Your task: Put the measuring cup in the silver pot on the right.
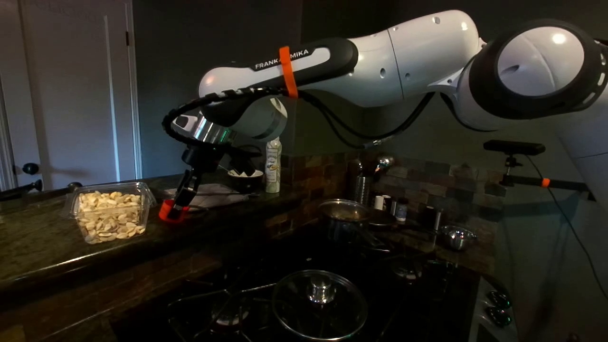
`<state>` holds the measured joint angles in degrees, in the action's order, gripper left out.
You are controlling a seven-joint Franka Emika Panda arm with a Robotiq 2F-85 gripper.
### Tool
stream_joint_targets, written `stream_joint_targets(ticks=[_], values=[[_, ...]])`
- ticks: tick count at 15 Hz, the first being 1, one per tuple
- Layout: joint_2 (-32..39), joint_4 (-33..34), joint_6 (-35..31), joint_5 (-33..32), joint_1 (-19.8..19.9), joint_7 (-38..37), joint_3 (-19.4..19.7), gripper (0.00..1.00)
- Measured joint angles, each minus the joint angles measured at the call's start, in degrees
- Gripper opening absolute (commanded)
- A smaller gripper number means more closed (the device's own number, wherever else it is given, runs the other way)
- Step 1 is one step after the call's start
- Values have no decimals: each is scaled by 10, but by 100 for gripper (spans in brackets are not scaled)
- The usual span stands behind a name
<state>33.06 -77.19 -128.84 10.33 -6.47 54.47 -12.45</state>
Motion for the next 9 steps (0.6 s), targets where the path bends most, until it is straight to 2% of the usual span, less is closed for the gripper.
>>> stream_joint_targets(ticks=[3, 9], values=[[-11, 9, 57, 4, 9, -2, -3, 1], [-100, -3, 223, 38, 37, -53, -5, 1]])
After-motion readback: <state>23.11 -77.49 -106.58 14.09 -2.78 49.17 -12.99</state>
